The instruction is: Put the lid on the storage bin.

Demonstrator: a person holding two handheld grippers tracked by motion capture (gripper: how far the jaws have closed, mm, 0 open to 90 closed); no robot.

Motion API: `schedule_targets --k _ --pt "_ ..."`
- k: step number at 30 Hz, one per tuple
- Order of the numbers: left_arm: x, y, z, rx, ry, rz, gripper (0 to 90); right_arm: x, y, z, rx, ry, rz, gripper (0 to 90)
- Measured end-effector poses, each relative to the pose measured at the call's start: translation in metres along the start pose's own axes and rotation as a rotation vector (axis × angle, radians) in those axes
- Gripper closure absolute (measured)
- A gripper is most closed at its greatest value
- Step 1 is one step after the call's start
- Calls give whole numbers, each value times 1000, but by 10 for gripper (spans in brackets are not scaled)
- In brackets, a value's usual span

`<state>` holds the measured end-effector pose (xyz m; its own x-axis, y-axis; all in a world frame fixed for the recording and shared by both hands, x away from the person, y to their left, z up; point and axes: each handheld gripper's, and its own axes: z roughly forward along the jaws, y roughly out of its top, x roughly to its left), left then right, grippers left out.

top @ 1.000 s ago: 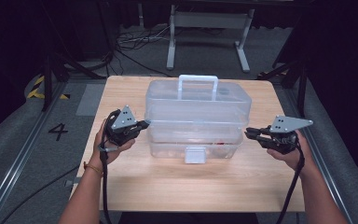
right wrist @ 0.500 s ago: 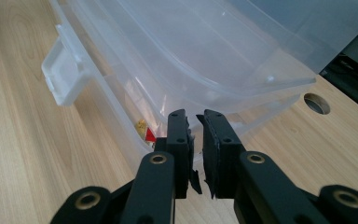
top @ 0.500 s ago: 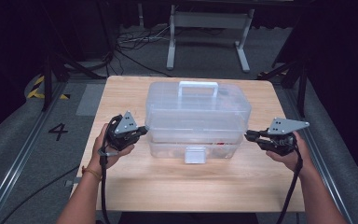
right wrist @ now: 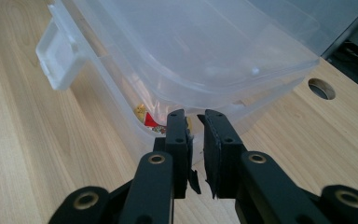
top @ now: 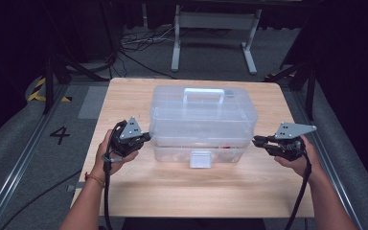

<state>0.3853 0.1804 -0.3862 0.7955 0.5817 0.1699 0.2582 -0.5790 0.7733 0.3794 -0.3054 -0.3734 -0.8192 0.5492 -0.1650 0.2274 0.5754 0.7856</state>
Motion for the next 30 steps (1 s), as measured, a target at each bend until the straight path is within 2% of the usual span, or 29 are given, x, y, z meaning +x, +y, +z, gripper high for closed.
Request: schedule_targets --k 11,30 --pt "-1 -5 3 11 -7 -3 900 -1 -4 6 22 5 13 807" --pt "-1 -13 4 25 10 -9 900 1 -9 13 55 4 7 803"
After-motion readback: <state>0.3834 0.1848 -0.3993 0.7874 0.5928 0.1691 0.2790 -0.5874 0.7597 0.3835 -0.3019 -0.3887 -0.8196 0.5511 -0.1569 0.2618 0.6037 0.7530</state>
